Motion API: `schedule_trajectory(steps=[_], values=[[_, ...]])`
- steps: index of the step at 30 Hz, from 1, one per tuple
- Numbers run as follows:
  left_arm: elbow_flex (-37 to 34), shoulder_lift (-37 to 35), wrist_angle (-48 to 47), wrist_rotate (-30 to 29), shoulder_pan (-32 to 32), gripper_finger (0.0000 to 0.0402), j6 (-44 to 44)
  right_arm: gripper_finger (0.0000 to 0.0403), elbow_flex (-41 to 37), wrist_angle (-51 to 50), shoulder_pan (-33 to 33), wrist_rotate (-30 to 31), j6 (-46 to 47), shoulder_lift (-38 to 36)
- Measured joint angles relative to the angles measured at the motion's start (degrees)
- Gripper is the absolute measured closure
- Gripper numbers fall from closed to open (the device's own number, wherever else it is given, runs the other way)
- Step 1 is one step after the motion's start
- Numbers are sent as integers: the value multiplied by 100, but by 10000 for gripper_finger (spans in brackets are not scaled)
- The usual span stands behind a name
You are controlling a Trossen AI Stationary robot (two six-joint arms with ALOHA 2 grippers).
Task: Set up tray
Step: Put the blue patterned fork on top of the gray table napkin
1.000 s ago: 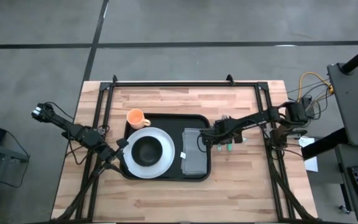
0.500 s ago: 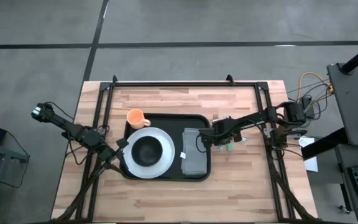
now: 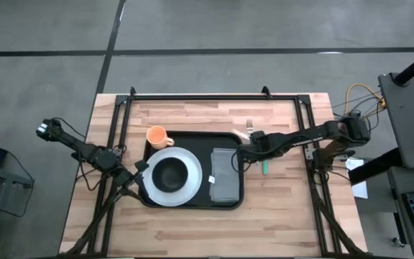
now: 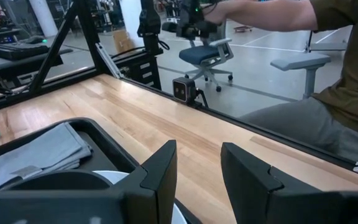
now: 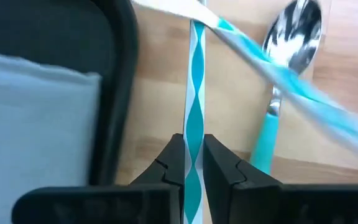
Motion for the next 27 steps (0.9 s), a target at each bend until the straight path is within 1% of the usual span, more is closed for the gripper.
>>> schedule_trajectory(steps=[6,17,19,23,27], values=[[0,7,0,-1,0,295,1,384,28,-25,0,234,13,-248],[0,5,0,0,2,295,0,384,32,-17,9,412,-13,-465],[0,5,0,0,0,295,2,384,53,-8,26,396,-13,-467],[0,5,0,0,0,295,2,384,152,-1,74,116,-19,-467],[0,5,0,0,2,295,2,384,311,2,229,-33,12,-467]])
